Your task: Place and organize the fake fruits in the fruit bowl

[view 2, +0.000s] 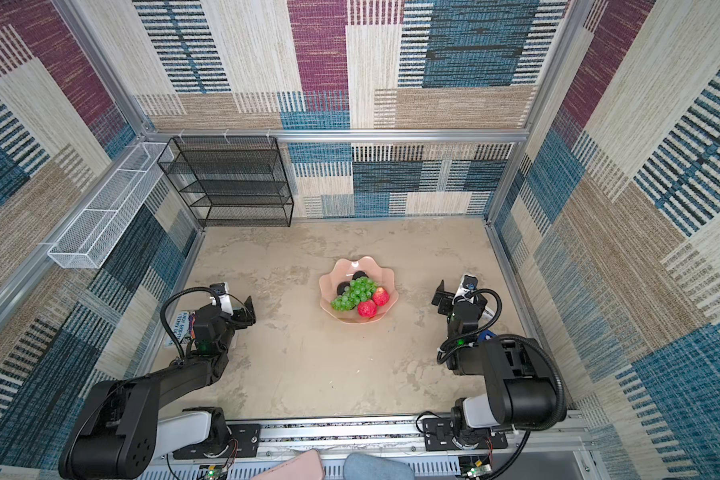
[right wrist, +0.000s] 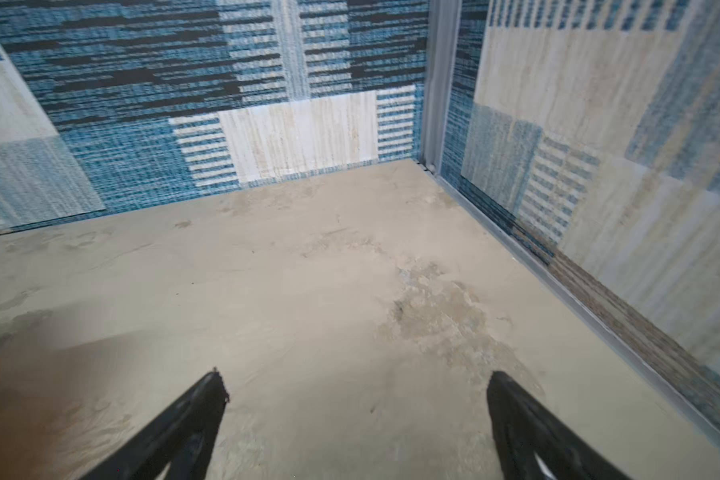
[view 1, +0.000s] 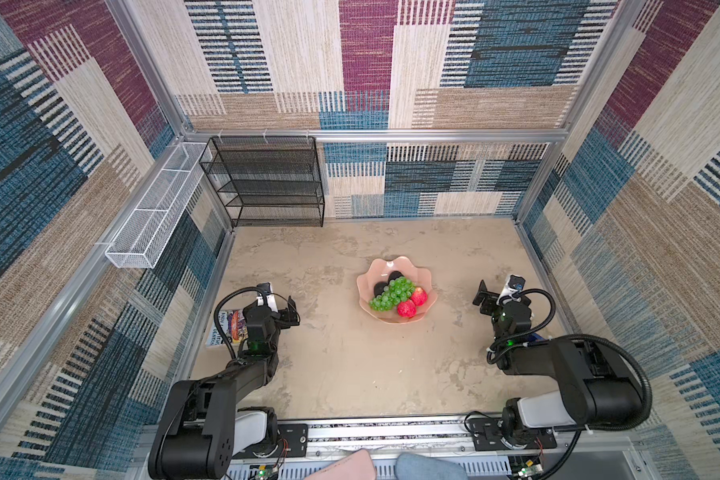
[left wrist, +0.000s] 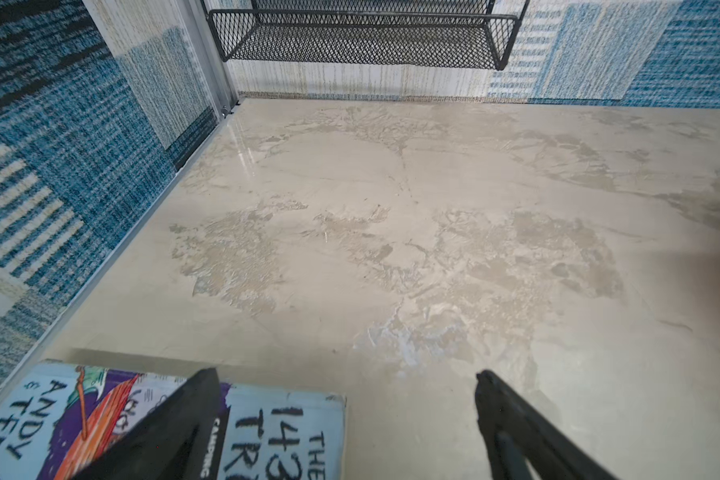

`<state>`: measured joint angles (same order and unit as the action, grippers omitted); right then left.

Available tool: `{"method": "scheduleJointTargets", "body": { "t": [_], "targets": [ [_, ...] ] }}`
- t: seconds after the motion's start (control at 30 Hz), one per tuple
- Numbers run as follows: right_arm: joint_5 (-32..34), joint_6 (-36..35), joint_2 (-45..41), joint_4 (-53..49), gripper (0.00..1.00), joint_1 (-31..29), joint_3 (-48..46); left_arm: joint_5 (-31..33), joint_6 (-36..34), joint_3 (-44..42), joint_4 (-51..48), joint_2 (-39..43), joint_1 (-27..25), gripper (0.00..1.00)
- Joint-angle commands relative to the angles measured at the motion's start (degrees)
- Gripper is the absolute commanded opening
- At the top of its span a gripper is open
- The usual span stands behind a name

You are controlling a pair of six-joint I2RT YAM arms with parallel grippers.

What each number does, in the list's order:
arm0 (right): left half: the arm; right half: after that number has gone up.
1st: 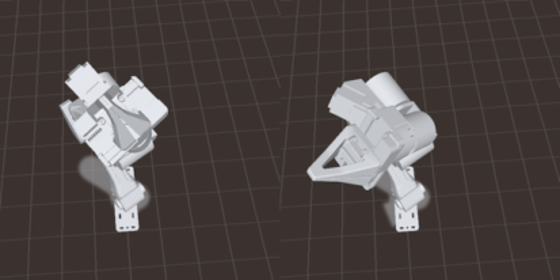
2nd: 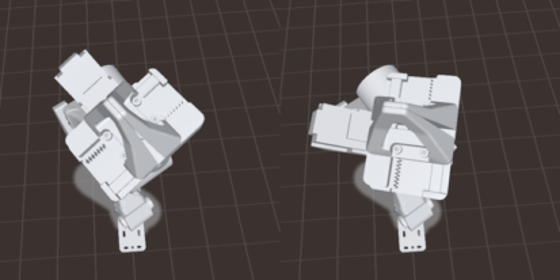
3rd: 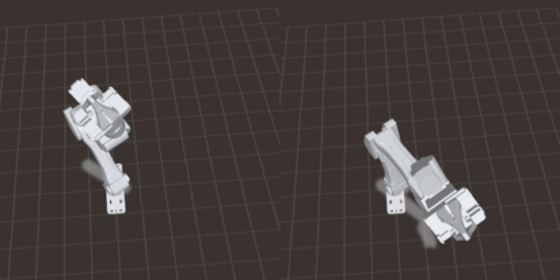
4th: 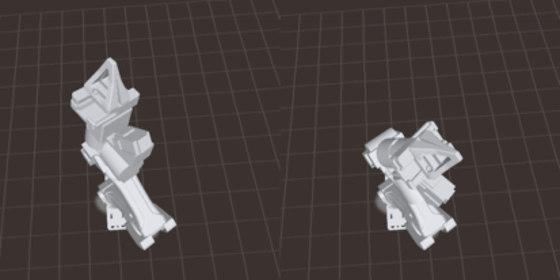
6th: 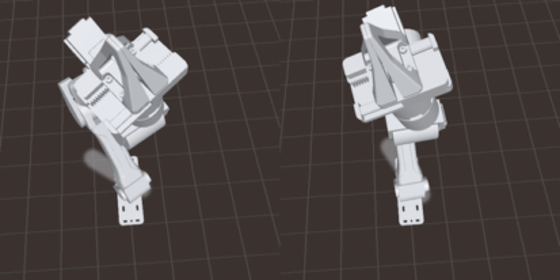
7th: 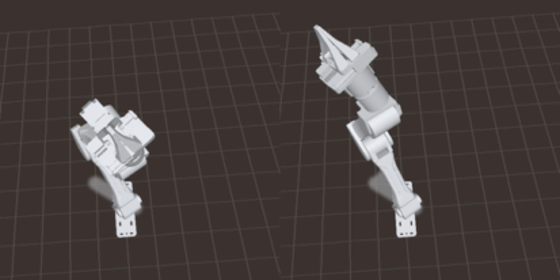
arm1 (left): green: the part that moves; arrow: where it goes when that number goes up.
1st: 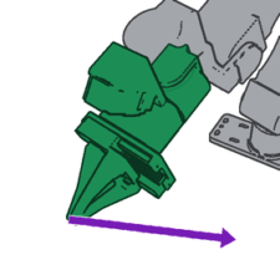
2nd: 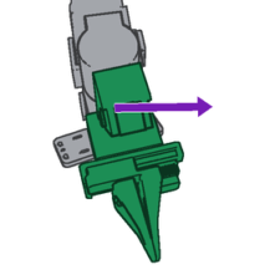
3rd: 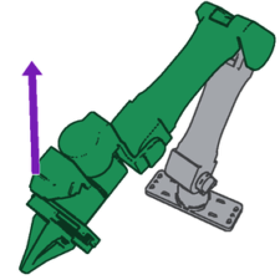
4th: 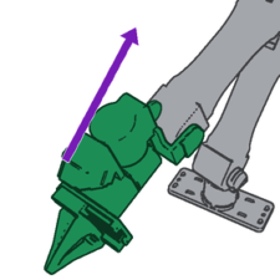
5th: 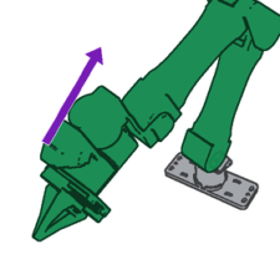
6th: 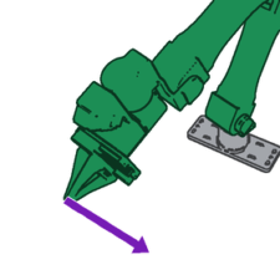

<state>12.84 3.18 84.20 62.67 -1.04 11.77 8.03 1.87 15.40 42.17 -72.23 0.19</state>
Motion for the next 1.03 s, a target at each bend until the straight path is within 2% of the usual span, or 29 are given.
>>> {"method": "scheduleJointTargets", "body": {
  "t": [0.0, 0.03, 0.1, 0.17, 0.23, 0.27, 0.3, 0.33, 0.4, 0.47, 0.57, 0.67, 0.77, 0.8, 1.0],
  "targets": [
    [-8.06, -3.86, 3.33, 13.42, 1.00, 0.02, -1.33, -5.41, 2.70, 2.00, 2.55, -1.71, 2.74, 0.99],
    [-8.51, -4.28, 4.44, 17.48, 1.00, 0.02, -2.57, -6.80, 2.51, 1.97, 2.95, -1.90, 3.32, 0.99],
    [-10.72, -5.13, 3.31, 15.54, 1.00, 0.07, -2.44, -8.39, 0.66, 0.42, 6.35, -2.63, 3.77, 0.99],
    [-11.36, -5.28, 3.27, 14.49, 1.00, 0.07, -1.94, -8.25, 0.78, -2.20, 19.48, -11.14, 3.77, 0.99],
    [-11.55, -5.40, 3.66, 14.39, 1.00, 0.07, -1.62, -10.79, -0.11, -2.38, 30.41, -18.60, 4.03, 0.99],
    [-11.36, -5.32, 3.50, 13.67, 1.00, 0.07, -1.34, -10.72, 0.72, -1.22, 22.70, -15.29, 4.46, 0.99],
    [-11.30, -5.37, 3.73, 14.21, 1.00, 0.07, -1.44, -7.96, 1.61, 0.44, 14.88, -12.48, 4.47, 0.99],
    [-11.00, -5.23, 3.69, 13.36, 1.00, 0.07, -1.13, -5.45, 2.83, 1.73, 12.90, -12.71, 4.42, 0.99],
    [-10.60, -5.11, 3.78, 12.72, 1.00, 0.07, -0.73, -5.16, 2.24, 2.00, 18.15, -16.06, 4.21, 0.99],
    [-10.63, -5.11, 3.72, 12.73, 1.00, 0.07, -0.68, -5.59, 2.59, 3.72, 10.95, -13.84, 4.27, 0.99],
    [-10.57, -5.03, 3.75, 12.52, 1.00, 0.06, -0.58, -7.21, 1.60, 3.86, 14.41, -15.88, 4.28, 0.99],
    [-10.57, -4.96, 3.72, 12.56, 1.00, 0.05, -0.54, -10.79, 0.47, 8.49, 4.96, -15.55, 4.21, 0.99],
    [-10.57, -5.02, 3.82, 12.47, 1.00, 0.06, -0.53, -15.74, -1.86, 8.45, 5.74, -16.12, 3.95, 0.99],
    [-10.55, -4.97, 3.78, 12.47, 1.00, 0.03, -0.50, -16.67, -2.62, 10.80, 2.60, -16.80, 3.88, 0.99],
    [-10.51, -5.03, 3.83, 12.47, 1.00, 0.05, -0.44, -16.01, -2.31, 9.47, 4.40, -16.39, 3.86, 0.99]
  ]
}}
